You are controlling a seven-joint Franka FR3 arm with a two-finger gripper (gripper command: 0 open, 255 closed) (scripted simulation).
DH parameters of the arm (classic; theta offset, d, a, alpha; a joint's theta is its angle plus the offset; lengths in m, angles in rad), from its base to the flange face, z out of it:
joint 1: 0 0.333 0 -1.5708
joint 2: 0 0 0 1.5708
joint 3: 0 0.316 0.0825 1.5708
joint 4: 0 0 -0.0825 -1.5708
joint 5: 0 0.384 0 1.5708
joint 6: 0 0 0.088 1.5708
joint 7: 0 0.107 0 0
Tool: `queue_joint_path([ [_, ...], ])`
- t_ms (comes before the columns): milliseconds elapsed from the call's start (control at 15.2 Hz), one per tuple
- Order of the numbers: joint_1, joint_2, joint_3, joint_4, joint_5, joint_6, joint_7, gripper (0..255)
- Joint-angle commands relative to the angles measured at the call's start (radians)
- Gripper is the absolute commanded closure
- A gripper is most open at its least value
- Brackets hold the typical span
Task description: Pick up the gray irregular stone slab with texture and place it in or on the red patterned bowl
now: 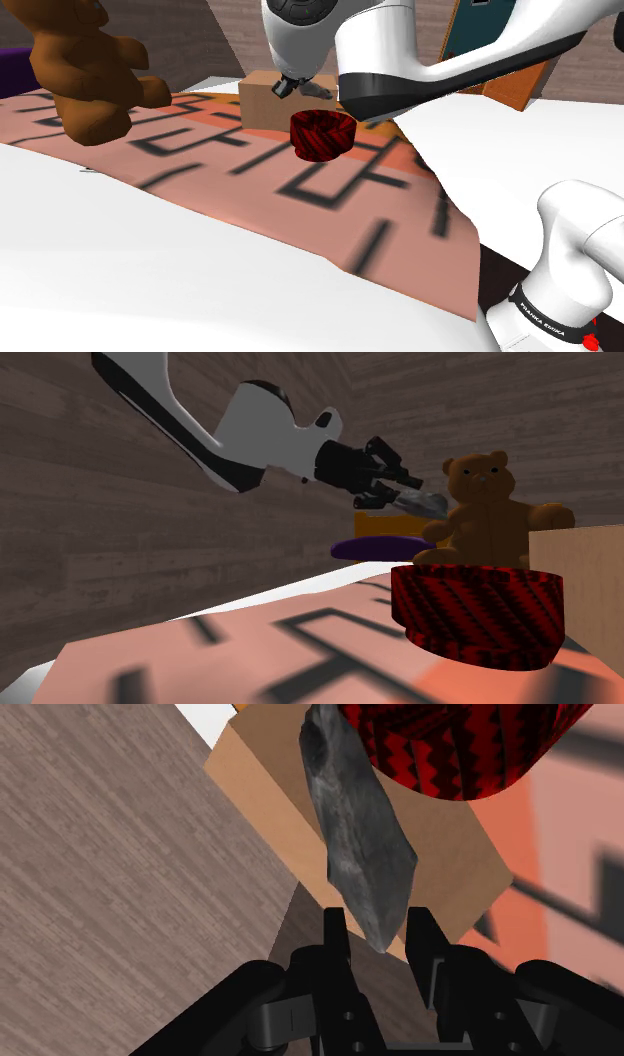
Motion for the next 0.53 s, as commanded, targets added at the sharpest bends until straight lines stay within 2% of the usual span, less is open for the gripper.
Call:
queue_joint_path([
  [0,-0.022,-0.050,-0.022,-0.056,-0.020,0.040,-0.008,255],
  [198,-0.056,-0.102,-0.059,-0.111,-0.048,0.102,-0.026,255],
  [462,-0.058,-0.093,-0.062,-0.147,-0.063,0.121,0.017,255],
])
